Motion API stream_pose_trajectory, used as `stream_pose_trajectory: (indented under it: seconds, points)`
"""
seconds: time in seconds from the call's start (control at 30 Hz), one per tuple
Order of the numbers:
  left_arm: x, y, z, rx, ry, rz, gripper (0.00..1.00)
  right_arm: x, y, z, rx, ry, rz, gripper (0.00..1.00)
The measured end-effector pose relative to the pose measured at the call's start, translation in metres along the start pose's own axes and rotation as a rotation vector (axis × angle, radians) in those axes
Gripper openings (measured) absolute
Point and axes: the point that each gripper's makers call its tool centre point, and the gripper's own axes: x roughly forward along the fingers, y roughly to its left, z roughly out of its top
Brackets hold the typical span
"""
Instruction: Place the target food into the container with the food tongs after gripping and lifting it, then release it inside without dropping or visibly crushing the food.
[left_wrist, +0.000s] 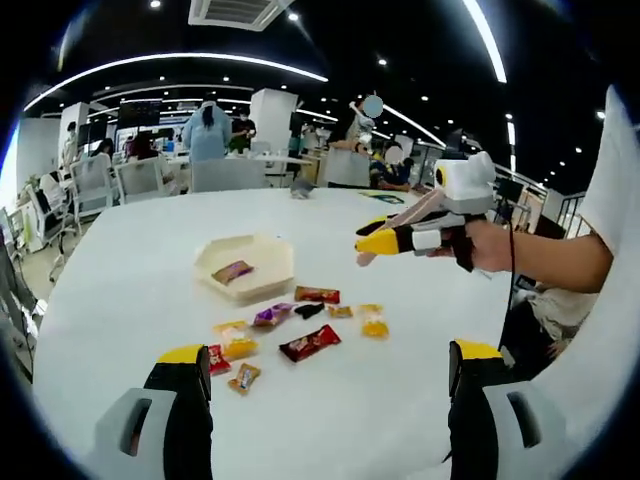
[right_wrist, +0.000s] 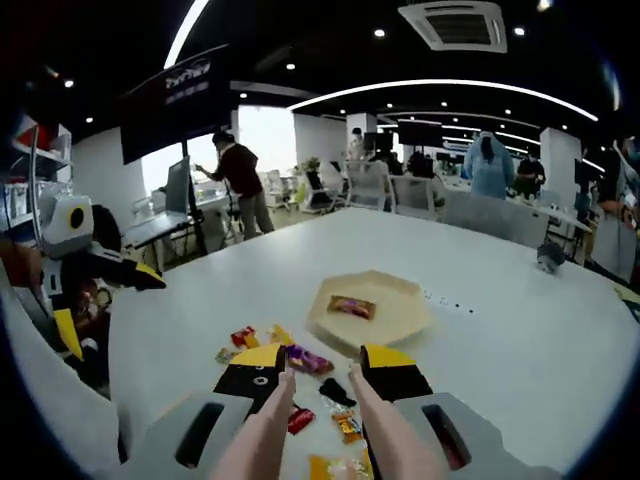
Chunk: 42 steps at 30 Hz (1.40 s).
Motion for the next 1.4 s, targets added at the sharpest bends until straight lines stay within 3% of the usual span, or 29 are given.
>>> stream_pose_trajectory:
  seconds: [0.1, 0.2, 0.3, 0.37, 0.47, 0.73, 0.8, 0.9, 0.97, 1.07, 1.17, 1.3, 1.4]
  points:
    - [0.002, 0.000, -0.005, -0.025, 0.005, 0.007, 0.99, -0.004, 0.005, -0.009, -0.012, 0.021, 0.011, 0.29]
    - [0.004, -0.010, -0.006, 0.007, 0.029, -0.039, 1.00, -0.010, 0.007, -0.014, -0.021, 0.018, 0.004, 0.29]
    - [0.001, -0.007, -0.003, 0.013, 0.041, -0.032, 1.00, -0.012, 0.006, -0.016, 0.026, 0.015, -0.009, 0.29]
    - [0.000, -0.001, 0.002, 0.009, 0.009, -0.010, 1.00, -0.011, 0.008, -0.019, 0.063, -0.008, 0.001, 0.29]
    - [0.001, 0.003, -0.002, -0.018, 0.007, 0.008, 0.99, -0.011, 0.010, -0.027, 0.028, 0.025, 0.002, 0.29]
    - [0.001, -0.004, -0.011, -0.001, 0.048, -0.020, 0.99, -0.018, 0.009, -0.037, 0.078, 0.035, -0.015, 0.29]
    - [-0.002, 0.002, -0.005, -0.013, 0.015, 0.003, 0.99, -0.018, 0.014, -0.039, 0.078, 0.022, 0.004, 0.29]
    - [-0.001, 0.003, -0.009, -0.055, 0.007, 0.014, 0.99, -0.017, 0.014, -0.048, 0.021, 0.075, -0.001, 0.29]
    - [0.004, -0.008, -0.015, -0.074, 0.013, -0.026, 0.99, -0.019, 0.014, -0.044, 0.031, 0.054, 0.001, 0.29]
    - [0.006, -0.011, -0.021, -0.036, 0.061, -0.042, 0.99, -0.019, 0.012, -0.042, 0.049, 0.040, 0.001, 0.29]
    - [0.002, -0.007, -0.010, -0.034, 0.028, -0.037, 0.99, -0.018, 0.013, -0.043, 0.039, 0.046, 0.006, 0.29]
    - [0.006, -0.001, -0.018, -0.076, 0.035, -0.025, 0.99, -0.020, 0.015, -0.048, 0.001, 0.070, 0.012, 0.29]
    - [0.008, -0.008, -0.020, -0.037, 0.058, -0.055, 0.99, -0.020, 0.013, -0.048, 0.006, 0.065, 0.006, 0.29]
